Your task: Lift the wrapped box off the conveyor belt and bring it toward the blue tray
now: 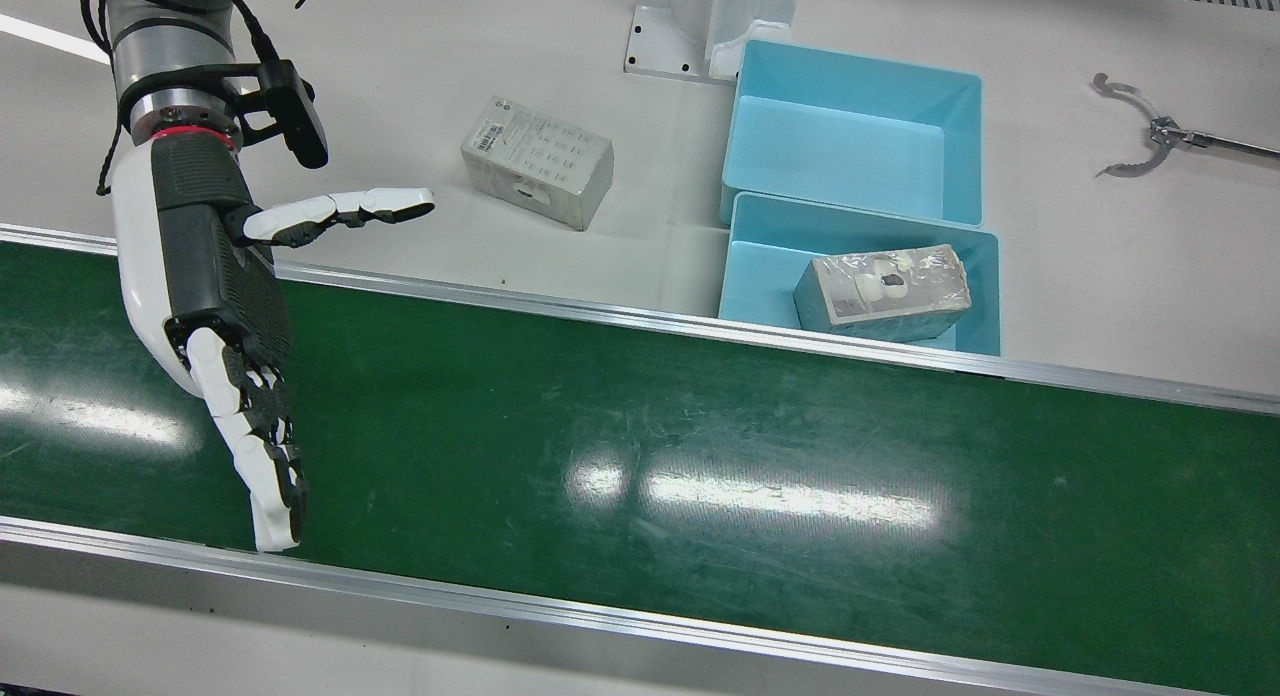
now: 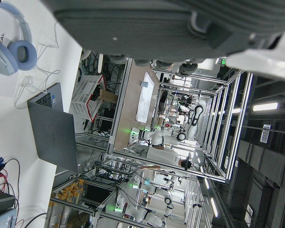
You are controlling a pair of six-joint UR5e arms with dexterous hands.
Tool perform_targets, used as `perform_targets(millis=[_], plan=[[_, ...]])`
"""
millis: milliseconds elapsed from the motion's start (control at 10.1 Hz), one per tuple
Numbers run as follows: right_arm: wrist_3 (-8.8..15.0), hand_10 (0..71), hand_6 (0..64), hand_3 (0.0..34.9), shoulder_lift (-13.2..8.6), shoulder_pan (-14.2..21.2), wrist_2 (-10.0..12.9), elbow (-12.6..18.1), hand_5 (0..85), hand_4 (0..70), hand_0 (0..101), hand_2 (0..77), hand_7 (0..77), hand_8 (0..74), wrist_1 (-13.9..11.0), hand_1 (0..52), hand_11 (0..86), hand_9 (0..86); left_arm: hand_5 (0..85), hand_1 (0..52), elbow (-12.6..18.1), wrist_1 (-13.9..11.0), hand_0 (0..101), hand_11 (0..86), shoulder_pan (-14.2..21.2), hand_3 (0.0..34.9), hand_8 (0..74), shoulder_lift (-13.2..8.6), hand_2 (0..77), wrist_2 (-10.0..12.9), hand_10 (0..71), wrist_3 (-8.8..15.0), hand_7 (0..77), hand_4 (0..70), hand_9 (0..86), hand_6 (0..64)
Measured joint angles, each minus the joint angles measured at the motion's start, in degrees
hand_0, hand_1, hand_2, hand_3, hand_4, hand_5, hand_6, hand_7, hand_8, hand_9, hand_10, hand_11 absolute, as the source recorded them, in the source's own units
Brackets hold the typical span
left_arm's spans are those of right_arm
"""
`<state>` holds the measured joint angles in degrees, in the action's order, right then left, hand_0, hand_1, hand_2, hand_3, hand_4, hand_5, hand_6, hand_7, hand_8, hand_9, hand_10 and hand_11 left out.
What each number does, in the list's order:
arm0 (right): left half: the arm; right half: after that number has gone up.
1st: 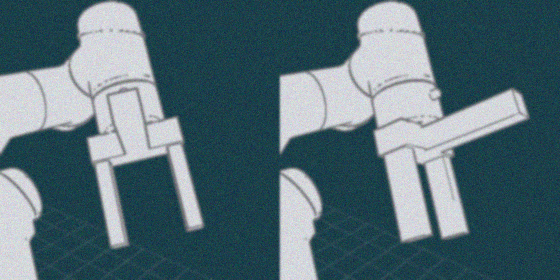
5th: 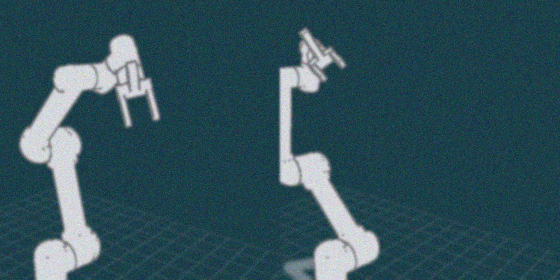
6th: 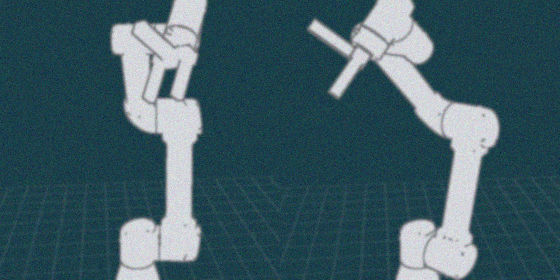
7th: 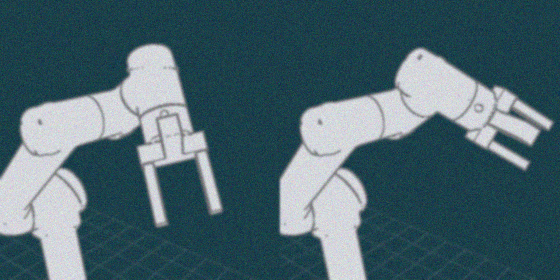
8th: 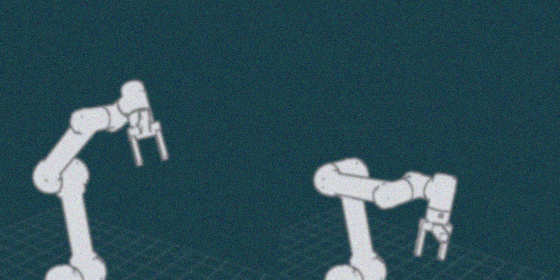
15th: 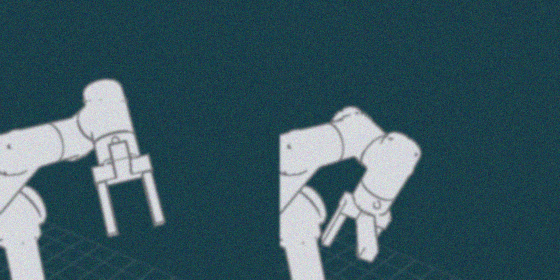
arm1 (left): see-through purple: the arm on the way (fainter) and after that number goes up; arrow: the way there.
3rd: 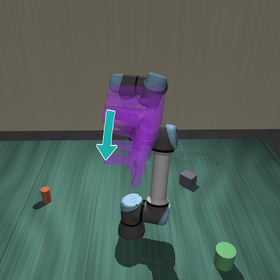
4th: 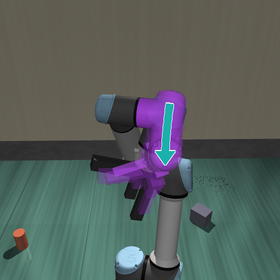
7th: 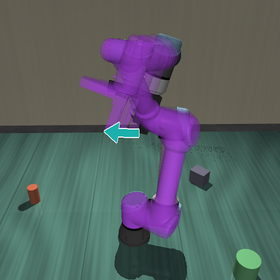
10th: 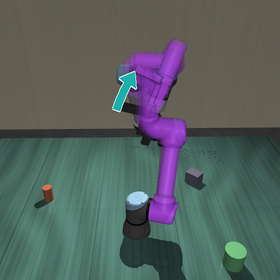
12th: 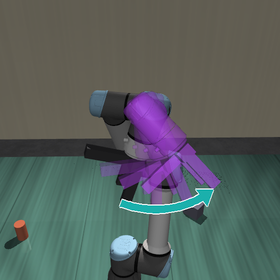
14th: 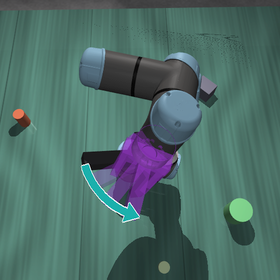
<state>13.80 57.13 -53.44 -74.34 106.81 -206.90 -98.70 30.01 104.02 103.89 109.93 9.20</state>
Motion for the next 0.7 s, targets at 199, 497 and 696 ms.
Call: perform_targets(millis=[199,497,696], plan=[[-0.2,0.5,0.0,14.8,0.0,0.0,0.0,0.2,5.5,3.3,47,10.9,3.3,0.5,0.0,13.6,2.2,1.6,1.1,0.0,0.0,0.0,0,0.0,0.0,0.0,0.0,0.0,0.5,0.0,0.5,0.0,0.0,0.0,0.0,0.0],[-0.7,0.5,0.0,14.8,0.0,0.0,0.0,0.3,5.5,3.3,47,10.9,3.3,0.5,-0.1,13.6,2.2,1.6,1.1,0.0,0.0,0.0,0,0.0,0.0,0.0,0.0,0.0,1.1,0.0,0.0,0.0,0.0,0.0,0.0,0.0],[-0.8,0.5,0.0,15.2,0.1,0.0,0.0,0.5,5.5,3.3,47,10.9,3.3,0.5,-0.1,13.6,1.6,1.6,1.1,0.0,0.0,0.0,0,0.0,0.0,0.0,0.0,0.0,1.1,0.0,0.0,0.0,0.0,0.0,0.0,0.0]])
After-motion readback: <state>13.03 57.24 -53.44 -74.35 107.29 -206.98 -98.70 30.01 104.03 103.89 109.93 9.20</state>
